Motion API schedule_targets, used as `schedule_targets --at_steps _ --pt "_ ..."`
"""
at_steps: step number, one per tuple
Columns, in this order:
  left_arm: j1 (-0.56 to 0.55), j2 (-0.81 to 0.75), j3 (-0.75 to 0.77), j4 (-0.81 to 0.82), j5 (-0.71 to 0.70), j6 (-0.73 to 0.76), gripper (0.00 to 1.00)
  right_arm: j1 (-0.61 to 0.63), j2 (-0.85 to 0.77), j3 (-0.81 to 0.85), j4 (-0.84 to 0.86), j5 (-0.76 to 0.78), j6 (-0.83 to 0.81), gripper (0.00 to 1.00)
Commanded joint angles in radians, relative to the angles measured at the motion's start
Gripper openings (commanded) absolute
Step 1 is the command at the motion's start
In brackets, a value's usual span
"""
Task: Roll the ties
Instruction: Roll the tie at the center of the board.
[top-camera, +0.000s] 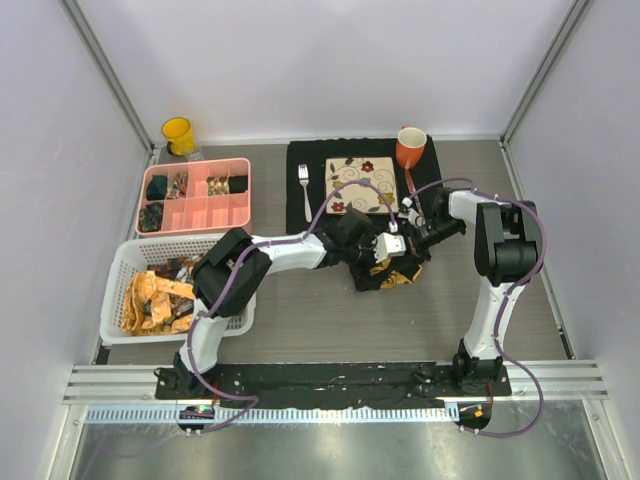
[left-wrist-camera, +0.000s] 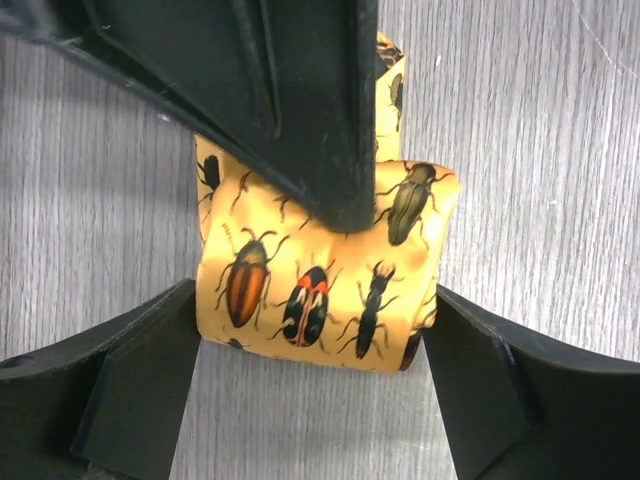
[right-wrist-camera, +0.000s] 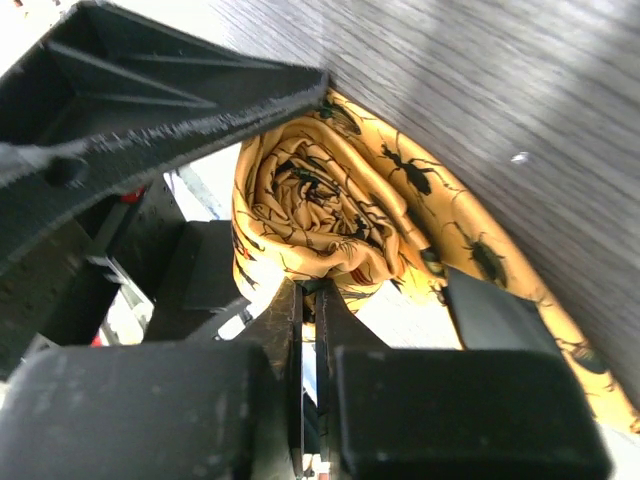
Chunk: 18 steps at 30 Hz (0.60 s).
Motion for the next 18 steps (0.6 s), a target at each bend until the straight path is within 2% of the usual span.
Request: schedule_targets --at_steps 1,7,12,15,18 --pt "0.011 -0.016 -0.020 0.091 0.099 -0.011 0.92 -0.005 0.072 -0.008 0.069 0.133 -0.129 0.01" --pt "0.012 0.002 0.010 0.151 0.142 -0.020 0.92 -0.013 0.112 0.022 0.069 0.133 -0.158 0.01" --pt "0.012 0.039 0.087 0.099 0.139 -0.017 0.89 -0.014 0.119 0.027 0.057 0.126 -0.181 0.01" --pt "0.009 0.071 0.145 0.011 0.130 -0.014 0.84 -0.013 0.118 0.027 0.046 0.118 -0.195 0.01" --pt "0.000 0.099 0.191 -0.085 0.116 0.024 0.73 -0.013 0.115 0.032 0.037 0.112 -0.200 0.01"
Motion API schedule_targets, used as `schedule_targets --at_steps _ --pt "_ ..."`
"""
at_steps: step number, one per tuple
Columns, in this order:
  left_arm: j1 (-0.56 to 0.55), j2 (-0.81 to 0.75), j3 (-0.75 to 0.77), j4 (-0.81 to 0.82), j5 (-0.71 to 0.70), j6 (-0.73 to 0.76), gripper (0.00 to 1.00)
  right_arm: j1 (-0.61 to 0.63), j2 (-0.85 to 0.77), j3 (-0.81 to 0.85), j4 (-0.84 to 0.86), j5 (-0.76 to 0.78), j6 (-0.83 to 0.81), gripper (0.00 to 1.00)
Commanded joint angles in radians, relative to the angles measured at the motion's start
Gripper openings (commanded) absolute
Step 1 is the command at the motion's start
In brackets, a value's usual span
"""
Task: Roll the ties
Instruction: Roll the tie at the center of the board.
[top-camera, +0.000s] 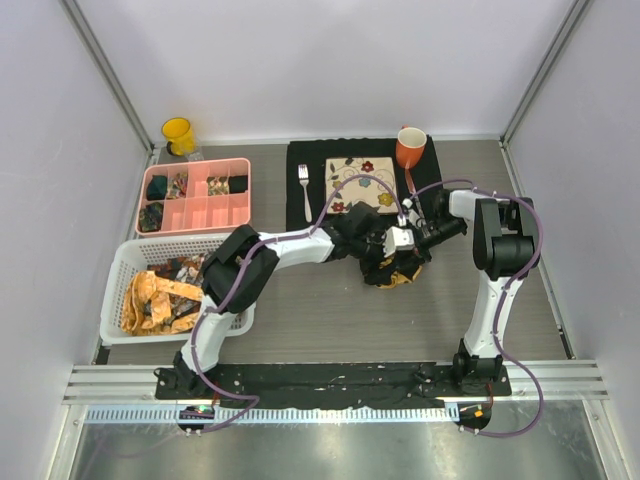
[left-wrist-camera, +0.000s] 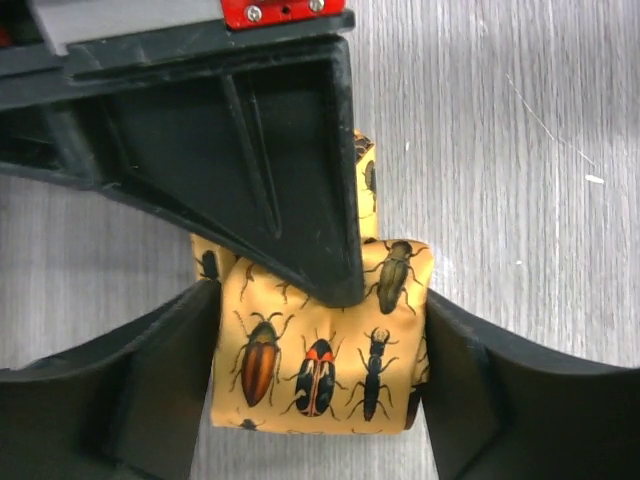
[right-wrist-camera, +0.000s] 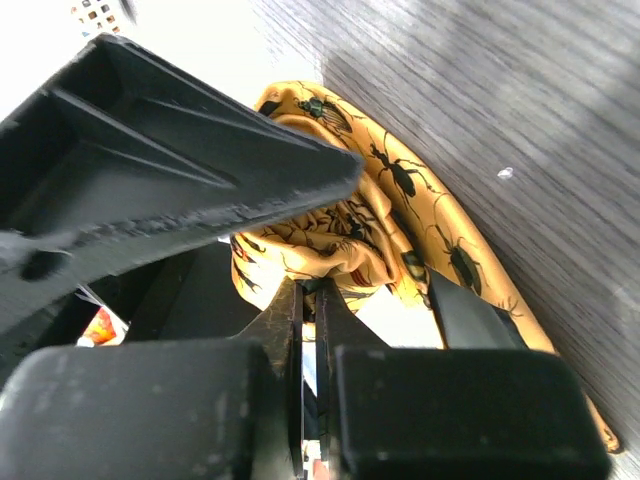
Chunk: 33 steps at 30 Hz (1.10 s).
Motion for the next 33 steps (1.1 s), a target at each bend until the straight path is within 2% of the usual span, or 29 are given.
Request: schedule_targets --at_steps 1,5,8,9,10,11,13,14,15,17,18,20,21,22,29,33 --pt "-0.014 0.033 0.078 -0.118 -0.009 0.054 0.68 0.012 0.043 -0.002 0.097 0.170 -0.089 0.01" --pt "-0.014 0.020 0.029 -0.169 -0.016 0.107 0.61 0.013 0.032 -0.002 0.093 0.162 -0.089 0.01" --pt "-0.014 0.025 0.015 -0.190 -0.028 0.117 0.44 0.012 0.020 0.005 0.079 0.159 -0.078 0.02" --pt "-0.013 0.025 0.012 -0.194 -0.029 0.118 0.35 0.006 0.012 0.012 0.074 0.155 -0.072 0.05" --pt "-0.014 0.030 0.009 -0.200 -0.034 0.119 0.30 0.000 0.006 0.016 0.067 0.151 -0.065 0.09" --pt "-0.014 0.031 0.007 -0.200 -0.042 0.122 0.27 -0.011 -0.014 0.019 0.063 0.144 -0.040 0.21" --pt "-0.013 0.036 0.006 -0.207 -0.057 0.130 0.22 -0.063 -0.028 0.028 0.056 0.104 -0.013 0.35" --pt "-0.013 0.037 0.003 -0.207 -0.063 0.130 0.21 -0.079 -0.032 0.033 0.053 0.092 0.015 0.40" --pt "-0.010 0.037 0.001 -0.206 -0.063 0.128 0.21 -0.092 -0.032 0.032 0.045 0.076 0.023 0.41" --pt "-0.007 0.031 -0.010 -0.189 -0.059 0.114 0.20 -0.112 -0.032 0.027 0.040 0.059 0.040 0.38" --pt "-0.008 0.033 -0.011 -0.184 -0.059 0.113 0.19 -0.111 -0.039 0.015 0.042 0.065 0.043 0.31" --pt "-0.007 0.031 -0.011 -0.171 -0.060 0.096 0.18 -0.094 -0.040 -0.004 0.062 0.102 0.055 0.25" --pt "-0.005 0.028 -0.011 -0.161 -0.057 0.088 0.18 -0.085 -0.036 -0.007 0.069 0.121 0.055 0.18" --pt "-0.004 0.024 -0.014 -0.137 -0.057 0.066 0.18 -0.074 -0.034 -0.010 0.077 0.171 0.055 0.17" --pt "0.007 -0.067 -0.034 0.042 -0.063 -0.095 0.25 -0.027 0.004 -0.034 0.139 0.421 0.044 0.11" --pt "0.009 -0.102 -0.046 0.118 -0.132 -0.143 0.28 -0.025 0.020 -0.018 0.142 0.498 0.021 0.11"
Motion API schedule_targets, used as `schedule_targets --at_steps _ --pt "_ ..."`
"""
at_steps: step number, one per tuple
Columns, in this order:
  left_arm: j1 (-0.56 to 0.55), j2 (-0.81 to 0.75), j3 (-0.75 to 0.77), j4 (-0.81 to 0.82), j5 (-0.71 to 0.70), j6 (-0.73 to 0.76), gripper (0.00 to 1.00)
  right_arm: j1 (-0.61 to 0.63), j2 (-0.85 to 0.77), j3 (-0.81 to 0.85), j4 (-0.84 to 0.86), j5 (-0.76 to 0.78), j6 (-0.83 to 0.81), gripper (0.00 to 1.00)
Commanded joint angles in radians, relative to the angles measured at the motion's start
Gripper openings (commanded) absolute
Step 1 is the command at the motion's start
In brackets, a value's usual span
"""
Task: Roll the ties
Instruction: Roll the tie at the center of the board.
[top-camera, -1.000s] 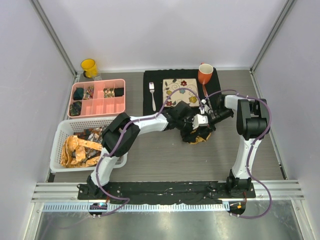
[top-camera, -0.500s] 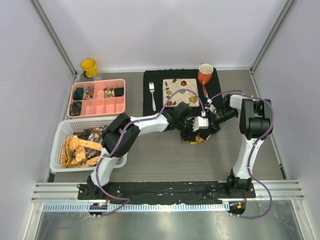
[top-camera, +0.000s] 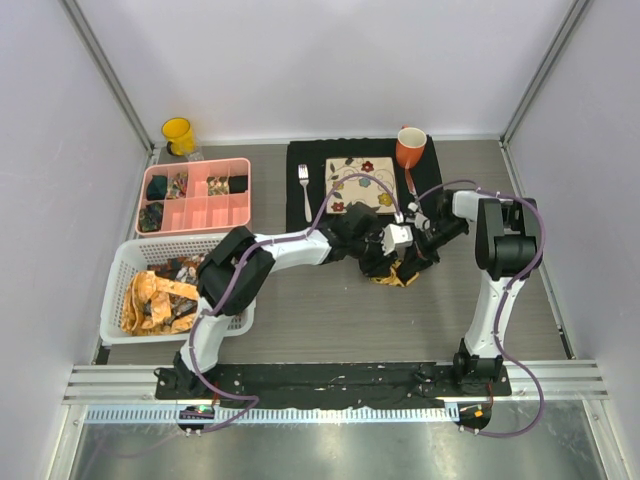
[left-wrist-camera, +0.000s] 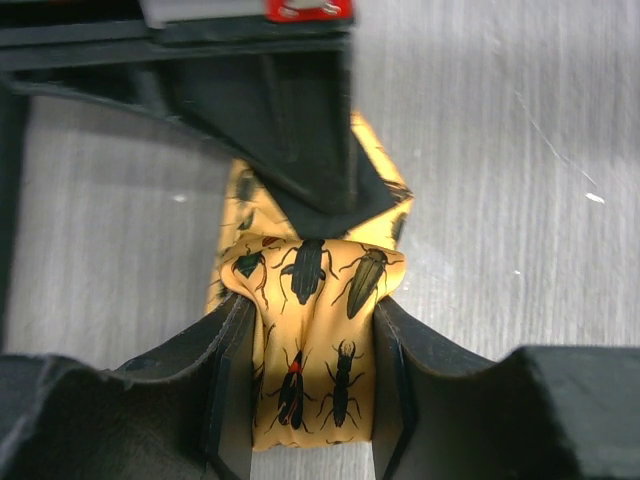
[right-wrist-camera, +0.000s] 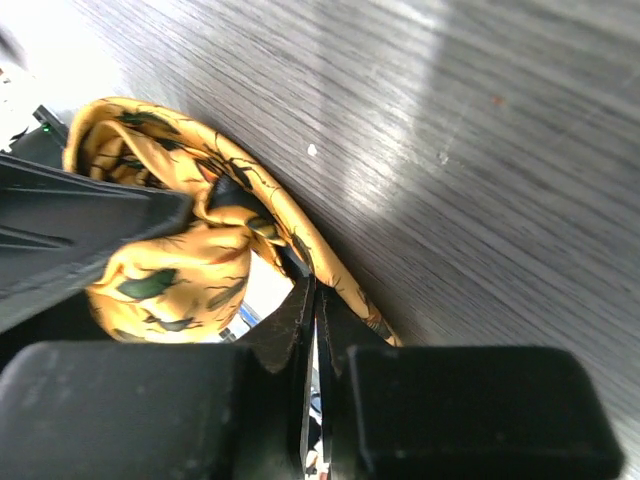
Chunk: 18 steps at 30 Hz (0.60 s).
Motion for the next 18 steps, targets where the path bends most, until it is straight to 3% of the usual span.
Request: schedule_targets --at_steps 1,9,18 --pt "0.011 -0.072 -0.013 0.086 -0.107 -0.081 0.28 0.007 0.025 -0.003 0.092 0.305 -0.061 0.11" --pt "0.013 -0.023 -0.025 -0.139 -0.107 0.137 0.28 0.007 0.055 0.026 0.093 0.340 -0.080 0.11" --pt "0.011 -0.003 -0.042 -0.247 -0.127 0.187 0.35 0.007 0.084 0.153 0.046 0.260 -0.110 0.15"
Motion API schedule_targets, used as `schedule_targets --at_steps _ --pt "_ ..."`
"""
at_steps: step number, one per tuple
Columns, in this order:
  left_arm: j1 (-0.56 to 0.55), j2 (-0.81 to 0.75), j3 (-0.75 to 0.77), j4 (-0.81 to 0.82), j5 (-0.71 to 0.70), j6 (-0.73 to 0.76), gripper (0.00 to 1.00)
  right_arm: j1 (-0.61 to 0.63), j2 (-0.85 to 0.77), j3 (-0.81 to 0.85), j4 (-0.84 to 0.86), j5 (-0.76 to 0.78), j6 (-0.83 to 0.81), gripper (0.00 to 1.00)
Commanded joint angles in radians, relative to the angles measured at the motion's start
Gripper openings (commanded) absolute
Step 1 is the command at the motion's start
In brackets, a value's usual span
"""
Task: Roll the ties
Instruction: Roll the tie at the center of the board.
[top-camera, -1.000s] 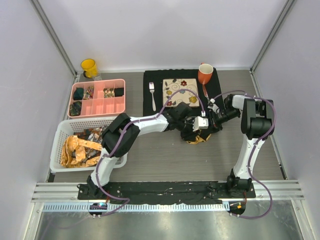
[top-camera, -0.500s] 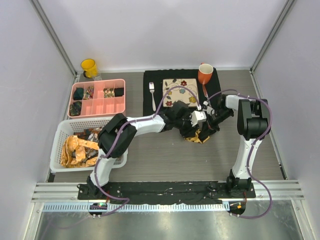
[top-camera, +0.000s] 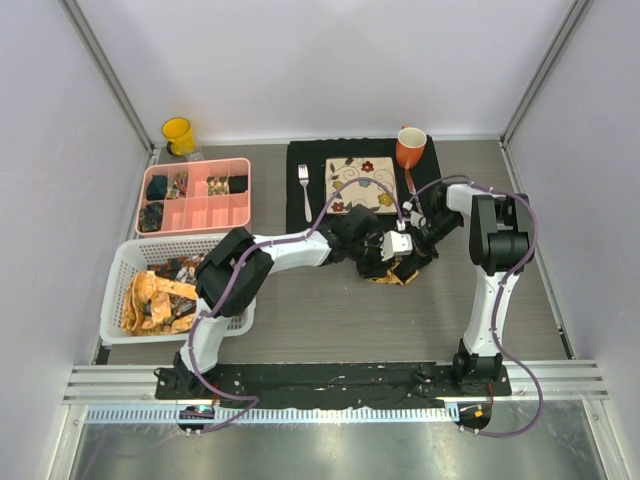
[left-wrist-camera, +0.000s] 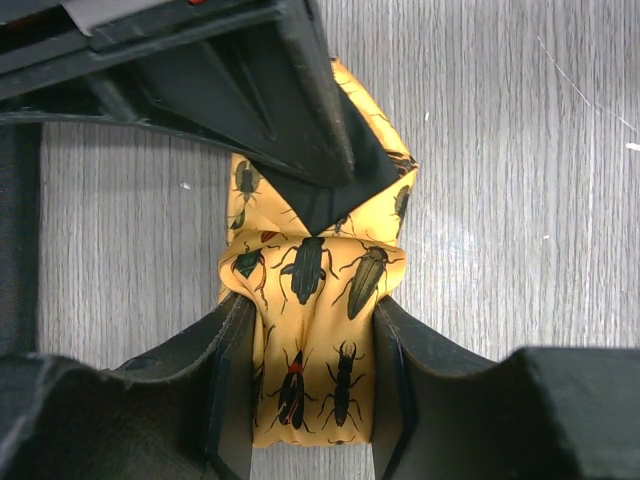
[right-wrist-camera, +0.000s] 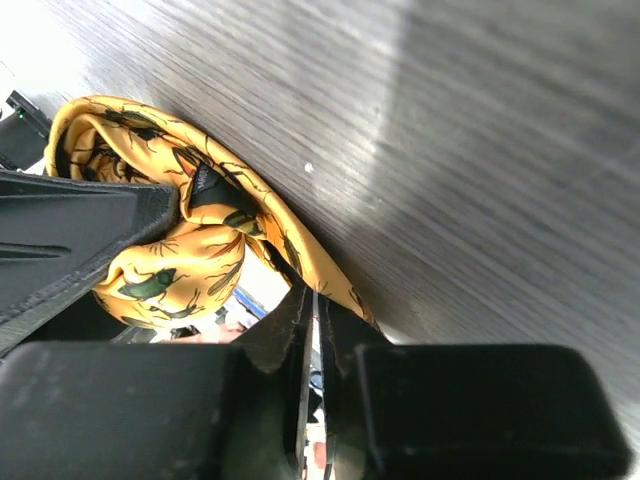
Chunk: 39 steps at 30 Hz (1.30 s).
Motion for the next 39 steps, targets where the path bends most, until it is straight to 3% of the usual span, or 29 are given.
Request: schedule_targets --at_steps 1,8,14,22,24,26,28,39 --pt "0.017 0.016 -0.021 -0.209 -0.082 0.041 0.36 -0.016 0.015 0.064 0.130 0.147 -0.107 0.19" --pt "0.015 0.048 0.011 -0.226 -0.089 0.028 0.40 -0.036 -0.153 0.017 -0.008 -0.190 -0.100 0.48" --pt "0.011 0.054 0.019 -0.223 -0.082 0.022 0.42 -0.016 -0.202 -0.078 0.079 -0.337 0.041 0.49" --pt "0.009 0.045 0.005 -0.209 -0.085 0.019 0.45 0.064 -0.183 -0.138 0.264 -0.236 0.178 0.49" --pt "0.009 0.045 0.007 -0.209 -0.089 0.019 0.45 0.067 -0.161 -0.143 0.276 -0.219 0.178 0.43" --pt "0.008 0.042 0.004 -0.202 -0.088 0.019 0.47 0.067 -0.150 -0.152 0.281 -0.194 0.167 0.30" --pt "0.009 0.039 -0.001 -0.193 -0.082 0.016 0.50 0.064 -0.137 -0.158 0.281 -0.144 0.152 0.01" --pt "0.055 -0.009 -0.029 -0.056 0.122 -0.015 0.72 0.000 -0.020 -0.122 0.215 -0.053 0.009 0.01"
